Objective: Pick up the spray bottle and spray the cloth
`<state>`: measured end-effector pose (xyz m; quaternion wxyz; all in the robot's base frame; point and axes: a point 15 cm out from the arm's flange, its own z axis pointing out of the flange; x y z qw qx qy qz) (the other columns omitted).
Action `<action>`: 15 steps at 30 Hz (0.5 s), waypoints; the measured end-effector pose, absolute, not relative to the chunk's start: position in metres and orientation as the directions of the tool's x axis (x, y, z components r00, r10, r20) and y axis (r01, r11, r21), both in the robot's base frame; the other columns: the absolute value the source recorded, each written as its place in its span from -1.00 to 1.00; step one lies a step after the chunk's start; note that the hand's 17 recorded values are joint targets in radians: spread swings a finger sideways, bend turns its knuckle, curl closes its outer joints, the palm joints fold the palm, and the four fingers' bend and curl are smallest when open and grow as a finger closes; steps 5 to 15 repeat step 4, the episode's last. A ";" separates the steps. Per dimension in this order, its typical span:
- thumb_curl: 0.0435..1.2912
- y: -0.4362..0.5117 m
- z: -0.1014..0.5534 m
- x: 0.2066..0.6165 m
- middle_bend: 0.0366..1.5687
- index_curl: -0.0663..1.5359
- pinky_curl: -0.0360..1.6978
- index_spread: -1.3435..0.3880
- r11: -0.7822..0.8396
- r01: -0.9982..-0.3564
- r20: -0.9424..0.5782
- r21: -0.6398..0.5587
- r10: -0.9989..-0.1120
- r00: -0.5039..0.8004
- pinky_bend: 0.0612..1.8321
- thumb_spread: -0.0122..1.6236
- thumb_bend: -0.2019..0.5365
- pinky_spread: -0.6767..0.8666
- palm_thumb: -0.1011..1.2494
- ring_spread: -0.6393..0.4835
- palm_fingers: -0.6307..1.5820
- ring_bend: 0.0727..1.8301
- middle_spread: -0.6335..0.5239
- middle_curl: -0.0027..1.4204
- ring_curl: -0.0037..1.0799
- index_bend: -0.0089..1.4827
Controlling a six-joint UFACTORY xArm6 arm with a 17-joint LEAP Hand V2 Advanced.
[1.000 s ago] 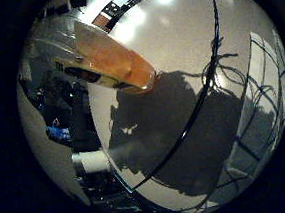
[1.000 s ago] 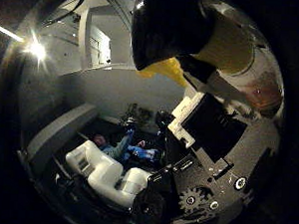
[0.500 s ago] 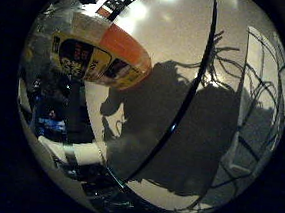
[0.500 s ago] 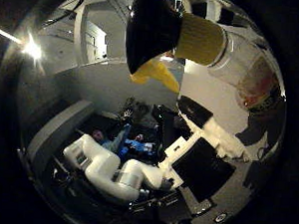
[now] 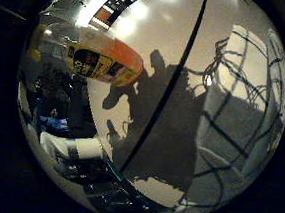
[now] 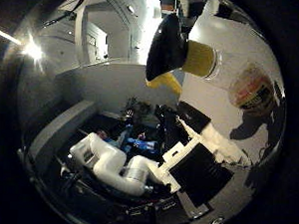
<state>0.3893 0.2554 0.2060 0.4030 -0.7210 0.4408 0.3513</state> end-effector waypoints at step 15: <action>-0.38 0.239 0.212 0.396 -0.65 -0.41 -0.44 0.04 -0.273 -0.918 -0.848 -0.287 -0.373 0.376 -0.39 0.21 -0.52 0.06 0.31 -0.05 -0.11 -0.23 -0.04 -0.47 -0.44 -0.74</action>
